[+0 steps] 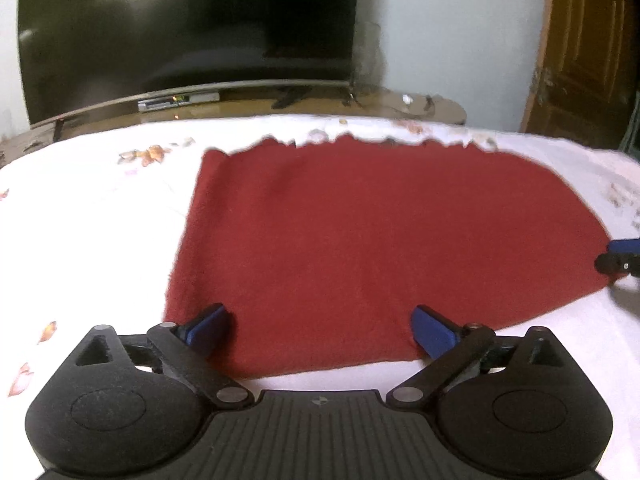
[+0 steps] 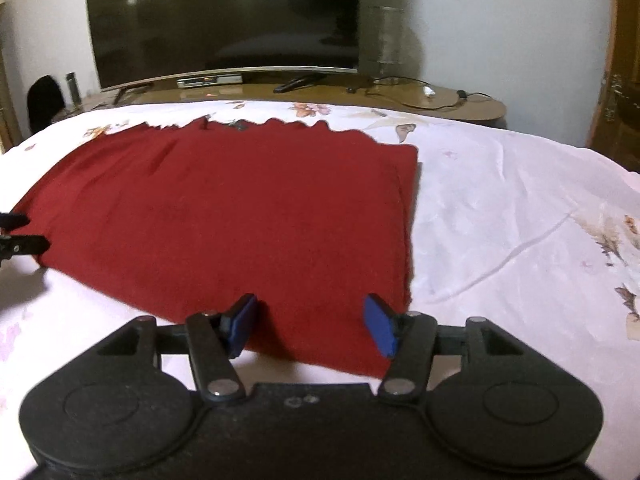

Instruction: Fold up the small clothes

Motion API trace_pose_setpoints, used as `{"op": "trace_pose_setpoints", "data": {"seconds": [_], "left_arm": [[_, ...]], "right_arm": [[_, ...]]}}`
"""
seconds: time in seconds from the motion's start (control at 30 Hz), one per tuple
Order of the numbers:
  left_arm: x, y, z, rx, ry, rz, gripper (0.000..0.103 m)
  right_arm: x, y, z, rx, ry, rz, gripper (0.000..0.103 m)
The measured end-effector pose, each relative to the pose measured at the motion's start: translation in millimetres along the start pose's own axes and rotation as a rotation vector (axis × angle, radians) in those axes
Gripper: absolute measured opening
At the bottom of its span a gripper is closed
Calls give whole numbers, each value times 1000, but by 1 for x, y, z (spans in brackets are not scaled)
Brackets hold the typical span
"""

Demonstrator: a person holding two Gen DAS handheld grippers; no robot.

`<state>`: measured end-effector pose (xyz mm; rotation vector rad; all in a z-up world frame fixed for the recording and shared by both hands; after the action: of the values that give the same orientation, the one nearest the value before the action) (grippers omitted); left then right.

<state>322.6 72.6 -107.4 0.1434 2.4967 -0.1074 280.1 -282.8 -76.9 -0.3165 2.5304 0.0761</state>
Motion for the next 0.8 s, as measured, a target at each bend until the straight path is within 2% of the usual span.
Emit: {"op": "trace_pose_setpoints", "data": {"seconds": [0.07, 0.1, 0.13, 0.2, 0.23, 0.3, 0.37, 0.43, 0.53, 0.6, 0.67, 0.7, 0.8], "left_arm": [[4, 4, -6, 12, -16, -15, 98], [9, 9, 0, 15, 18, -27, 98], [12, 10, 7, 4, 42, -17, 98], [13, 1, 12, -40, 50, 73, 98], [12, -2, 12, -56, 59, 89, 98], [9, -3, 4, -53, 68, 62, 98], [9, 4, -11, -11, 43, -18, 98], [17, 16, -25, 64, 27, -155, 98], [36, 41, -25, 278, 66, -451, 98], [49, 57, -20, 385, 25, -646, 97], [52, 68, -15, 432, -3, -754, 96], [51, 71, -13, 434, -12, -790, 91], [45, 77, -2, 442, -44, -835, 86]], "right_arm": [[3, 4, -14, 13, -55, 19, 58], [7, 0, -16, 7, -66, 32, 58], [9, -2, -13, -4, -56, 49, 58], [13, -10, 2, -31, -6, 91, 58], [13, -9, 3, -29, -19, 88, 59], [9, -4, 3, -1, 2, 75, 58], [7, -1, -3, 9, -1, 84, 58], [8, 0, -13, 4, -26, 103, 58], [13, 1, -22, 1, -41, 134, 58], [16, 3, -27, -16, -50, 158, 58], [17, 6, -29, -33, -52, 177, 58], [19, 8, -31, -41, -57, 182, 58], [14, 17, -34, -61, -67, 182, 58]]}}
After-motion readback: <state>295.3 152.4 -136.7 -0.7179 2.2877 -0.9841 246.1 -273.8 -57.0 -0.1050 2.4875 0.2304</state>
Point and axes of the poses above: each gripper's, at about its wrist camera, not at the fingertips, and z roughly the way its jaws point, y to its left, x to its underside, the point moved 4 cm from there along z, roughly the way its jaws point, and after that the axes turned 14 degrees about y, right-handed, at the moved point
